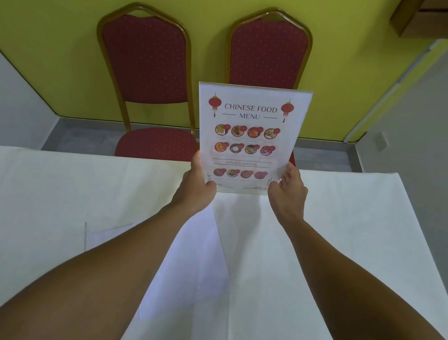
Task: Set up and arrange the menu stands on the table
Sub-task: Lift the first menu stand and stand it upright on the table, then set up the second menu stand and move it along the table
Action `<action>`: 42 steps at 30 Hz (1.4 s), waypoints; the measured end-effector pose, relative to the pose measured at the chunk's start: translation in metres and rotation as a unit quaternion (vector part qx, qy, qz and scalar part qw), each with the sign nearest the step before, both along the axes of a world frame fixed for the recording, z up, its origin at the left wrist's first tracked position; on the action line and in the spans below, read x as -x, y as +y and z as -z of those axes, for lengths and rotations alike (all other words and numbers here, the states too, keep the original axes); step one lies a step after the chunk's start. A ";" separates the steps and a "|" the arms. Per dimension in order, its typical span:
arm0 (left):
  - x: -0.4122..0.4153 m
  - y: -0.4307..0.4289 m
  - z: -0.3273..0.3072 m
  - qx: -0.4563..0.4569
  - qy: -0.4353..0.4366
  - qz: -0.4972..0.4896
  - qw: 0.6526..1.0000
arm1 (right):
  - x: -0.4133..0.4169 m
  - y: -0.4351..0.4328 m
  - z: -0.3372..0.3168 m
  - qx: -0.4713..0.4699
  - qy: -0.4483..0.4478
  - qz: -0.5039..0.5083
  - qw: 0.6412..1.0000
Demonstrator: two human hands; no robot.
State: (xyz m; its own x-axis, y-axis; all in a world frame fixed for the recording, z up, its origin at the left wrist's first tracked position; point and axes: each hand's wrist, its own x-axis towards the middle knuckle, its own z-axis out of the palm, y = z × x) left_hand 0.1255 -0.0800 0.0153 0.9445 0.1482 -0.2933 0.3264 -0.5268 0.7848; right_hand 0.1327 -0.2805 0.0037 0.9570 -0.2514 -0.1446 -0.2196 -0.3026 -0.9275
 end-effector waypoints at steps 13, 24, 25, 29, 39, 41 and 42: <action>0.005 -0.002 -0.004 -0.011 0.007 0.006 1.000 | 0.000 -0.003 -0.003 0.002 0.017 -0.031 0.999; 0.010 -0.003 -0.010 -0.026 0.024 0.045 0.998 | 0.010 -0.004 -0.004 0.050 0.072 -0.060 0.994; 0.011 -0.002 -0.009 -0.033 0.029 0.051 0.998 | 0.013 -0.002 -0.003 0.054 0.082 -0.049 0.994; 0.024 0.006 0.001 -0.076 0.040 0.092 0.992 | 0.031 0.007 0.004 0.074 0.079 -0.017 0.994; 0.082 0.036 0.020 -0.322 0.076 0.207 0.920 | 0.078 0.041 0.005 0.142 0.080 -0.131 0.978; 0.098 0.043 0.023 -0.345 0.072 0.223 0.909 | 0.094 0.052 0.008 0.186 0.112 -0.171 0.961; 0.106 0.047 0.024 -0.353 0.072 0.230 0.904 | 0.104 0.057 0.010 0.207 0.123 -0.190 0.952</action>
